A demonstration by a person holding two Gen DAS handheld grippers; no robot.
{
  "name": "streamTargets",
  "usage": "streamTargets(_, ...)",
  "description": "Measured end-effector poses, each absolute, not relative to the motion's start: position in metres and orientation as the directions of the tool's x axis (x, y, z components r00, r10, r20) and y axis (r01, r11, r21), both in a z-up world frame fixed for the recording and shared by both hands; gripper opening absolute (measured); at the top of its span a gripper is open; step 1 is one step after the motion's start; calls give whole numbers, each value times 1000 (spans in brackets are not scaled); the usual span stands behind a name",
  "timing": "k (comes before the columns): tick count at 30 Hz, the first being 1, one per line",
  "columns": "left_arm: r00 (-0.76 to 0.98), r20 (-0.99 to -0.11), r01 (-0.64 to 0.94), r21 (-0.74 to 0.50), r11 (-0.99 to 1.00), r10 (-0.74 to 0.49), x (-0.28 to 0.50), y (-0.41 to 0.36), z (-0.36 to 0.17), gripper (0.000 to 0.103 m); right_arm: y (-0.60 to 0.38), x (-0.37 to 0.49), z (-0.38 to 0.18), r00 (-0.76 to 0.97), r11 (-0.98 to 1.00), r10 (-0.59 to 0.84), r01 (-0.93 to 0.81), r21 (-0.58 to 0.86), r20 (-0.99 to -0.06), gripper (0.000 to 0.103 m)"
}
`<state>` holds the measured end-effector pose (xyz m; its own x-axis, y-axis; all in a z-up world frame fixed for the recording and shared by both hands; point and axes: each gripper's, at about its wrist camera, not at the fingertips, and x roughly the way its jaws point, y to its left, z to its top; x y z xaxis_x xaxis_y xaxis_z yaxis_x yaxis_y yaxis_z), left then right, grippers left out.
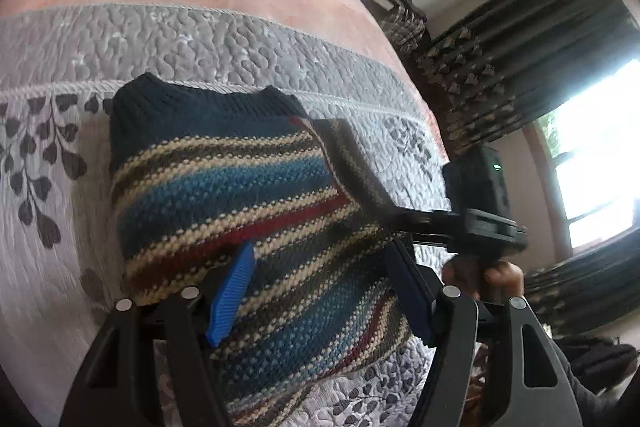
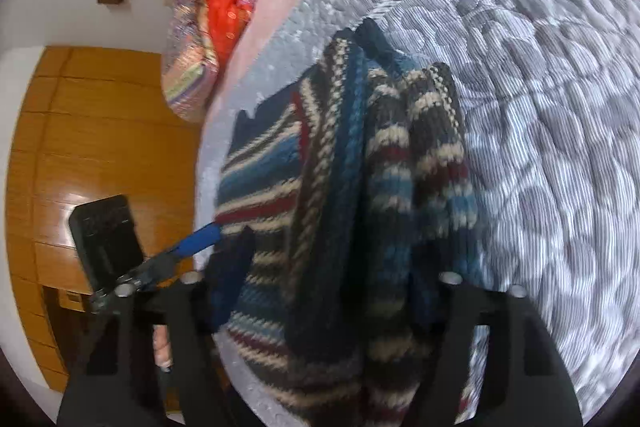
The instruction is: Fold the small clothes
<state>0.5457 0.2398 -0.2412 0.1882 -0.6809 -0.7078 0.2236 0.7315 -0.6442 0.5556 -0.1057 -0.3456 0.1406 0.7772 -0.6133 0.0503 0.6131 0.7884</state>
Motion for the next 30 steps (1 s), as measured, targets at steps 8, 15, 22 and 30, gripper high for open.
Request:
streamTargets(8, 143, -656, 239, -704, 669, -741, 531, 240, -250, 69, -139, 525, -336, 269, 665, 713, 36, 746, -648, 21)
streamTargets(15, 128, -669, 196, -707, 680, -732, 535, 237, -270, 69, -157, 500, -331, 335, 628, 716, 76, 775, -613, 64)
streamTargets(22, 58, -632, 261, -738, 623, -773, 521, 220, -264, 69, -127, 463, -314, 219, 733, 671, -55, 678, -708, 43)
streamTargets(30, 55, -693, 205, -697, 687, -719, 532, 212, -280, 54, -138, 467, -350, 232, 707, 678, 54, 705, -697, 28)
